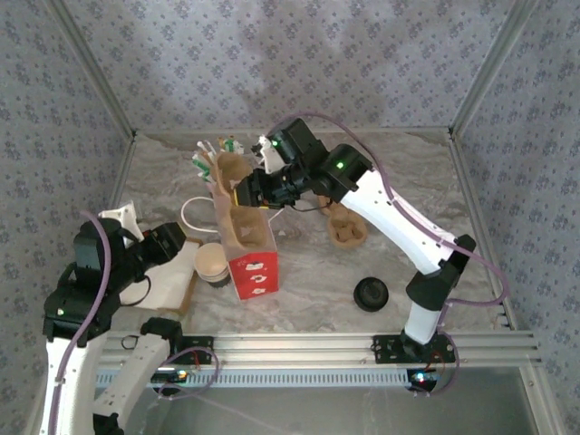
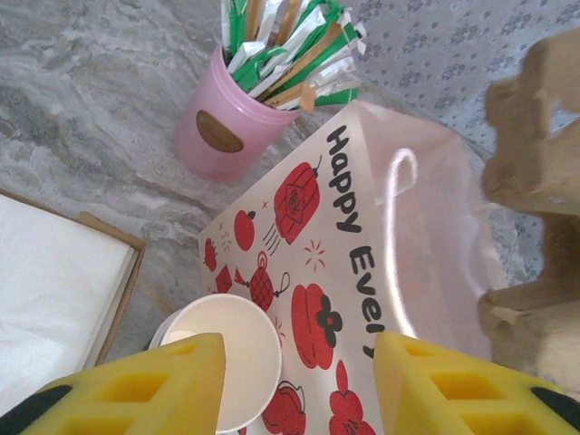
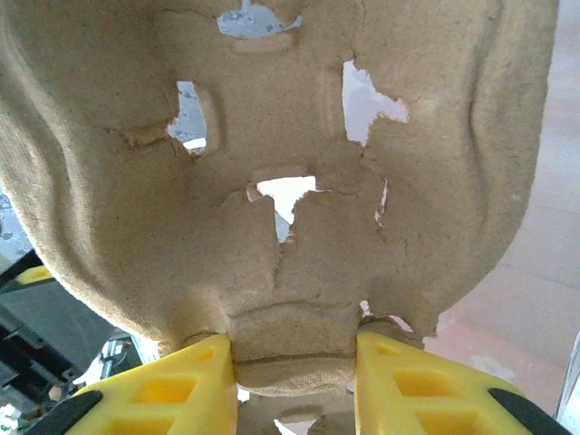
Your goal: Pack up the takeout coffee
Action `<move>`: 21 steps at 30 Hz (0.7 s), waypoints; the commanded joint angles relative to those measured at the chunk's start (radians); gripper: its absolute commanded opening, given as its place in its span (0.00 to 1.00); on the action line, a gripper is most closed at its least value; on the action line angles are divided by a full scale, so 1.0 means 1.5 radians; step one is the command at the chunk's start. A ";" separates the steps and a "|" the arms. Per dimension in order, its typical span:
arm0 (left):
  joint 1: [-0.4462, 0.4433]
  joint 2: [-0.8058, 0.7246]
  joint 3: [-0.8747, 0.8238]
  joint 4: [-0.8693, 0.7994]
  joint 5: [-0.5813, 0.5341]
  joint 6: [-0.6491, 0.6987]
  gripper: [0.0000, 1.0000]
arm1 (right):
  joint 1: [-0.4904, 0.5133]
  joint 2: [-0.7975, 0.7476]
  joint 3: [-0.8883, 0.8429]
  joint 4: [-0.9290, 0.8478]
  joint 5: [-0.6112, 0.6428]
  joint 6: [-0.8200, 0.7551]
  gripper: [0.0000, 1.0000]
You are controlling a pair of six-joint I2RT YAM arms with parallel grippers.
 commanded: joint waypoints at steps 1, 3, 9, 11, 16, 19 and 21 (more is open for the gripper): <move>0.006 -0.005 0.023 -0.016 0.011 0.012 0.47 | 0.006 0.007 -0.005 -0.017 0.007 0.016 0.36; 0.006 -0.005 0.029 -0.008 0.019 0.010 0.52 | 0.007 0.009 -0.006 -0.024 0.006 0.017 0.36; 0.006 0.019 0.017 0.029 0.068 0.008 0.80 | 0.006 0.024 -0.007 -0.050 -0.003 0.019 0.36; 0.006 0.028 0.012 0.043 0.077 0.007 0.80 | 0.003 0.029 -0.004 -0.055 -0.007 0.020 0.36; 0.006 0.051 0.007 0.073 0.087 0.010 0.77 | -0.004 0.045 -0.003 -0.067 -0.024 0.024 0.36; 0.006 0.073 0.007 0.084 0.095 0.016 0.73 | -0.009 0.054 -0.001 -0.072 -0.039 0.028 0.36; 0.006 0.078 0.002 0.092 0.097 0.017 0.68 | -0.012 0.056 0.003 -0.074 -0.043 0.028 0.36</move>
